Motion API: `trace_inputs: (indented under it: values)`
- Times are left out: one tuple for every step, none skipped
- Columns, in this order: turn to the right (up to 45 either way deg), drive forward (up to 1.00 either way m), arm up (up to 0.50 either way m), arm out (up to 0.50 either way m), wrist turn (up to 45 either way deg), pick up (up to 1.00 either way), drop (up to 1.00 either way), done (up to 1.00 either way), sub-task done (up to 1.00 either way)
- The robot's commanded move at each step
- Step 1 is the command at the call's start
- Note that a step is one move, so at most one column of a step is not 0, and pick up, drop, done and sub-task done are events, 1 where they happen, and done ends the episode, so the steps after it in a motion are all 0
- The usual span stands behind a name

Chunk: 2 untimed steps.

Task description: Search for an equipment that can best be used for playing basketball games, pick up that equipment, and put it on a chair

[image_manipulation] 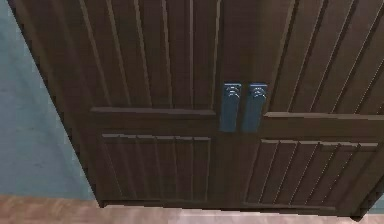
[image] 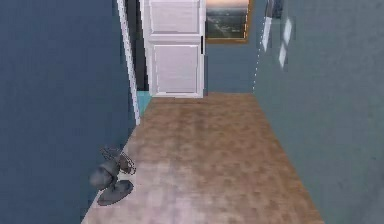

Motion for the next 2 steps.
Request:
trace_inputs:
  values:
    - [0.0, 1.0, 0.0, 0.0, 0.0, 0.0, 0.0, 0.0, 0.0]
    - [-3.0, 0.0, 0.0, 0.0, 0.0, 0.0, 0.0, 0.0, 0.0]
